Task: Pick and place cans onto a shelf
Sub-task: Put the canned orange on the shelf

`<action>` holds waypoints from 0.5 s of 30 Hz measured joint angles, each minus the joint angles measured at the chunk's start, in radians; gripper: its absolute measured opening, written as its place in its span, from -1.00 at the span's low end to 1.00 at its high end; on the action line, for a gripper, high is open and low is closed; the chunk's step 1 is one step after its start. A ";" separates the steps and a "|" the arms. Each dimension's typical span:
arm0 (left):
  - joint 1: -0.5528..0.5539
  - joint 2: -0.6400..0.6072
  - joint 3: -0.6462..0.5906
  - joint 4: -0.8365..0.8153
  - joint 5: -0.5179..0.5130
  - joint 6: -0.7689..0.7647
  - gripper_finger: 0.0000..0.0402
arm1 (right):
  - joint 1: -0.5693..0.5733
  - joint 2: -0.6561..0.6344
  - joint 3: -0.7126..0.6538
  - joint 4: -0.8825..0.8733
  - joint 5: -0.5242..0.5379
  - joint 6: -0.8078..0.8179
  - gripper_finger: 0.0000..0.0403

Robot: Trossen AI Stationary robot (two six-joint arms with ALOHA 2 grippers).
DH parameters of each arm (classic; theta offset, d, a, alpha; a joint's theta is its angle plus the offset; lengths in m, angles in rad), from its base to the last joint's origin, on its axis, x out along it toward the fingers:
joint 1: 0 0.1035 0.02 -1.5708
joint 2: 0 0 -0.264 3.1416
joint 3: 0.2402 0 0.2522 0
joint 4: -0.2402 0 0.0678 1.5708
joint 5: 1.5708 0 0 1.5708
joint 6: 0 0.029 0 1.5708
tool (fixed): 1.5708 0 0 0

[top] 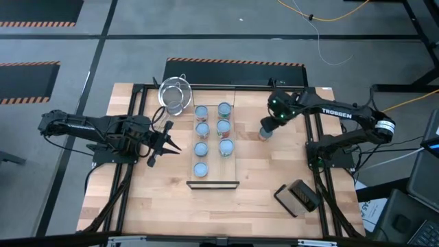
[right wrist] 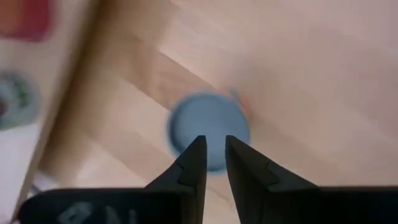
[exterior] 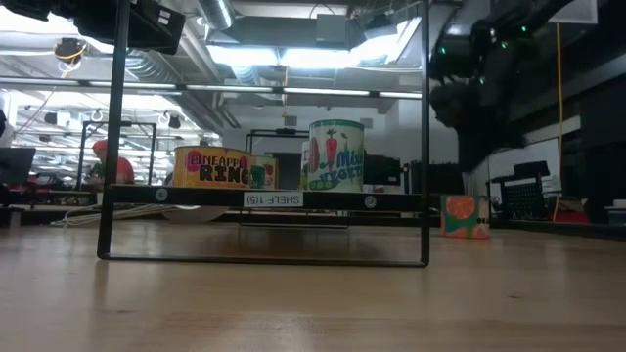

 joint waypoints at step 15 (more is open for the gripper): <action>0.000 0.000 0.000 0.000 0.000 0.000 -0.73 | 0.112 -0.002 0.042 -0.050 -0.101 -0.746 -0.68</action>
